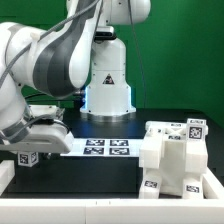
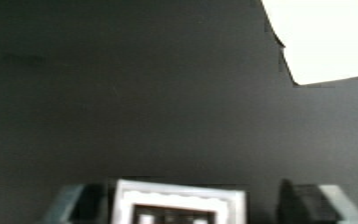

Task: Assemble chair

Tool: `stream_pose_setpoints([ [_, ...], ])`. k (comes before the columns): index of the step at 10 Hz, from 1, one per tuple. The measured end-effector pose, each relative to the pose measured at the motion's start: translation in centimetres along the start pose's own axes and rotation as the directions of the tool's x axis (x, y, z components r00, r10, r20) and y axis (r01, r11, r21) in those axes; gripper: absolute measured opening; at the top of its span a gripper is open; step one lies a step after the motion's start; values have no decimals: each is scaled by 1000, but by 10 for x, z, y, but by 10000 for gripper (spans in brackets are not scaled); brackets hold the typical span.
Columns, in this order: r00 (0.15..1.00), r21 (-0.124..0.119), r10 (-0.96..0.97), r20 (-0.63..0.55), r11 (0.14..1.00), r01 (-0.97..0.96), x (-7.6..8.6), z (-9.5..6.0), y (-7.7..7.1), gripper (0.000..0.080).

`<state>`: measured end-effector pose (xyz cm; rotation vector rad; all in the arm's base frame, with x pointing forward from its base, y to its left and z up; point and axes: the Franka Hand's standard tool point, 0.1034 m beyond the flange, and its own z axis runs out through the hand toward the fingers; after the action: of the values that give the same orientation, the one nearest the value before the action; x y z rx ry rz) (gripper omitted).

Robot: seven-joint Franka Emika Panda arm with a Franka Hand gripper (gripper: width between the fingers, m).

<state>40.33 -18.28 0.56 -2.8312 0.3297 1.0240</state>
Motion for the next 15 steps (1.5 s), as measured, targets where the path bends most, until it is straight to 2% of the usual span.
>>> stream_pose_setpoints([
  [1, 1000, 0, 0, 0, 1000, 0, 0, 0, 0, 281],
  [2, 1000, -1, -8, 3, 1000, 8, -1, 1, -4, 281],
  [4, 998, 11, -65, 25, 998, 65, -14, 13, -47, 281],
  [5, 999, 6, -34, 21, 999, 34, -18, 17, -64, 281],
  [6, 1000, 2, -13, 24, 1000, 13, -21, 18, -78, 281],
  [7, 1000, -5, -6, 24, 1000, 6, -21, 18, -84, 281],
  [11, 999, -6, 36, 27, 999, -36, -21, 20, -80, 282],
  [12, 994, -2, 109, 27, 994, -109, -21, 21, -77, 282],
  [13, 951, 14, 309, 27, 951, -309, -22, 20, -76, 282],
  [14, 909, 33, 415, 34, 909, -416, -23, 20, -74, 282],
  [15, 894, 30, 447, 36, 893, -448, -23, 20, -75, 282],
])
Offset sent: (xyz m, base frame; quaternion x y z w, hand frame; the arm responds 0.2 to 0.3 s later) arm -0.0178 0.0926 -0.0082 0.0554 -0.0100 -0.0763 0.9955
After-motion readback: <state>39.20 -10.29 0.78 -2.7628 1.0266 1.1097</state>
